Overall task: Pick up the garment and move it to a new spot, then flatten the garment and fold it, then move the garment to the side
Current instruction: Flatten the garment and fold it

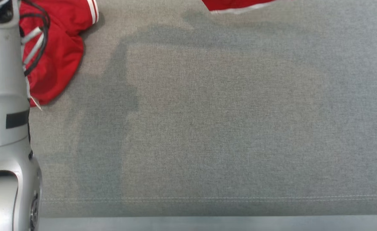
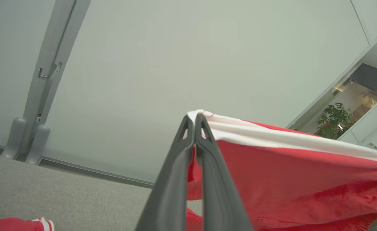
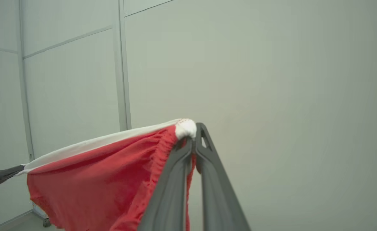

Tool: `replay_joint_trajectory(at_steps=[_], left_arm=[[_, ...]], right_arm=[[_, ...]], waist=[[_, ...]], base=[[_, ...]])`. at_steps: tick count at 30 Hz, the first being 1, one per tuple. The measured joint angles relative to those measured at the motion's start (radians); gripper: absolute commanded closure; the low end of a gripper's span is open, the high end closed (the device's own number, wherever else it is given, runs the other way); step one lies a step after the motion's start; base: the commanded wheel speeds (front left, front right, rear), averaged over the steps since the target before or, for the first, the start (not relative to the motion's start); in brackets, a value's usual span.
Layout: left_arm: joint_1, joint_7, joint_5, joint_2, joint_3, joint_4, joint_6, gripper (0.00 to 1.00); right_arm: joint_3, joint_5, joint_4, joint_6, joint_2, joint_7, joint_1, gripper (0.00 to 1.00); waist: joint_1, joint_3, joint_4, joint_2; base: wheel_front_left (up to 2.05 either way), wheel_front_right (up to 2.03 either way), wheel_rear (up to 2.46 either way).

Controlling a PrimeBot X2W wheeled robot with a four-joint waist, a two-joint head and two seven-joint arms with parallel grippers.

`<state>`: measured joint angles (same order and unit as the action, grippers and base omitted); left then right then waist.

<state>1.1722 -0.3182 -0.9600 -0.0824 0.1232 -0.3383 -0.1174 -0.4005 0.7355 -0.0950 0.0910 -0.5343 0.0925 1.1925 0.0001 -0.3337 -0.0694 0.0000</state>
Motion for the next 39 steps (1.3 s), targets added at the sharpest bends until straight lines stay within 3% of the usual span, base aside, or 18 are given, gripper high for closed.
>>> replay_joint_trajectory(at_steps=[4, 8, 14, 19, 26, 33, 39], left_arm=[[0.035, 0.026, 0.012, 0.014, -0.012, -0.034, 0.000, 1.00], [-0.033, 0.024, -0.013, 0.031, -0.026, -0.024, -0.007, 1.00], [-0.195, 0.005, -0.090, 0.040, -0.020, 0.068, -0.004, 1.00], [-0.366, 0.035, -0.101, 0.036, -0.022, 0.072, 0.052, 1.00], [-0.502, 0.074, -0.147, 0.041, -0.030, 0.076, 0.100, 1.00], [-0.640, 0.083, -0.198, 0.043, -0.041, 0.116, 0.116, 1.00], [-0.803, 0.081, -0.208, 0.044, -0.008, 0.143, 0.117, 1.00]], right_arm=[[-0.042, 0.003, -0.061, 0.002, 0.021, -0.010, -0.008, 1.00], [-0.076, 0.041, -0.059, -0.014, 0.075, -0.039, -0.067, 1.00], [-0.085, 0.079, 0.002, -0.076, 0.045, -0.074, -0.164, 1.00], [-0.127, 0.081, -0.021, -0.128, 0.044, -0.137, -0.320, 1.00], [-0.153, 0.086, -0.043, -0.165, 0.047, -0.218, -0.477, 1.00], [-0.200, 0.100, -0.058, -0.179, 0.044, -0.243, -0.603, 1.00], [-0.268, 0.102, -0.073, -0.196, 0.000, -0.235, -0.726, 1.00]], waist=[[0.0000, -0.058, -0.009, 0.0000], [0.0001, -0.116, -0.014, 0.0000], [0.0001, -0.203, -0.015, 0.0000], [0.0001, -0.250, -0.010, 0.0000], [0.0000, -0.208, -0.003, 0.0000], [-0.0001, -0.112, 0.009, 0.0000], [-0.0001, -0.028, 0.020, 0.0000]], base=[[0.00, 0.00, 0.00], [0.00, 0.00, 0.00], [0.00, 0.00, 0.00], [0.00, 0.00, 0.00], [0.00, 0.00, 0.00], [0.00, 0.00, 0.00], [0.00, 0.00, 0.00]])
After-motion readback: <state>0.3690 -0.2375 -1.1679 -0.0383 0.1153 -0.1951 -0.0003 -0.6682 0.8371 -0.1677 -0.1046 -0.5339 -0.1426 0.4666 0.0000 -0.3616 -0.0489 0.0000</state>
